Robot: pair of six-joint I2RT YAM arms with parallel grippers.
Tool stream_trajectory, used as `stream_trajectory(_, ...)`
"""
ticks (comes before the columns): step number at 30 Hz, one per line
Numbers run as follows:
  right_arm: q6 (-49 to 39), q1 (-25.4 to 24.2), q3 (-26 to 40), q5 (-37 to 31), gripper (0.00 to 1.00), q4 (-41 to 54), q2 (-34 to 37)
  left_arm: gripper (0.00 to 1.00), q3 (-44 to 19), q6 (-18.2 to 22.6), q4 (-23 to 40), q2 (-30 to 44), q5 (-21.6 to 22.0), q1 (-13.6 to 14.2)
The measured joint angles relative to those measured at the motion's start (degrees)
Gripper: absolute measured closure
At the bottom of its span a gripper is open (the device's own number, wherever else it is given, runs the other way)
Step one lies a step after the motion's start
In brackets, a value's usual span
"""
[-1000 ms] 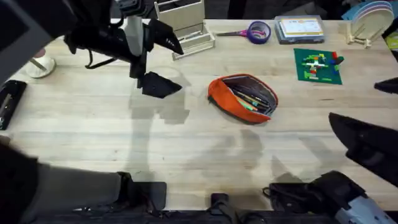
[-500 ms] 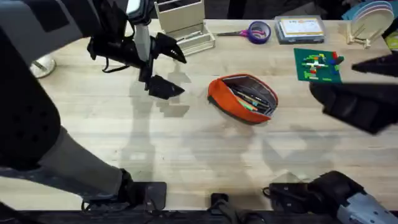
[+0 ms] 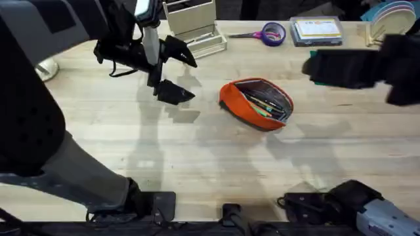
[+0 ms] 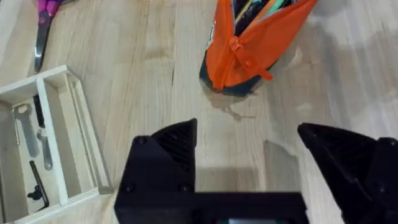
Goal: Unzip the bag, pick up the pens from the table one at a time and place them inside, then zip the bag closed.
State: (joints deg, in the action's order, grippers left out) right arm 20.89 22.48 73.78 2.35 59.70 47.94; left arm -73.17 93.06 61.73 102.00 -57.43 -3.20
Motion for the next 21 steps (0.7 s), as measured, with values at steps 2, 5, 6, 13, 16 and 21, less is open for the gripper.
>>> stream_trajectory(2,1.35,0.02,0.00,0.00,0.003,-0.12,1.39,0.007,0.00,0.00,0.00,0.00,0.00,0.00)
stream_trajectory(5,2.57,1.11,0.00,0.00,0.003,-0.93,3.28,0.007,0.00,0.00,0.00,0.00,0.00,0.00)
stream_trajectory(6,2.86,1.76,0.00,0.00,0.003,-1.37,3.82,0.007,0.00,0.00,0.00,0.00,0.00,0.00)
stream_trajectory(13,4.52,7.04,0.00,-0.04,0.003,-4.45,7.67,0.007,0.00,0.00,0.00,0.00,0.00,0.00)
stream_trajectory(16,6.39,9.20,0.00,-0.09,0.003,-5.71,10.15,0.008,0.00,0.00,0.00,0.00,0.00,0.00)
stream_trajectory(21,9.92,12.80,0.00,-0.71,0.003,-8.44,14.53,0.007,0.00,0.00,0.00,0.00,0.00,0.00)
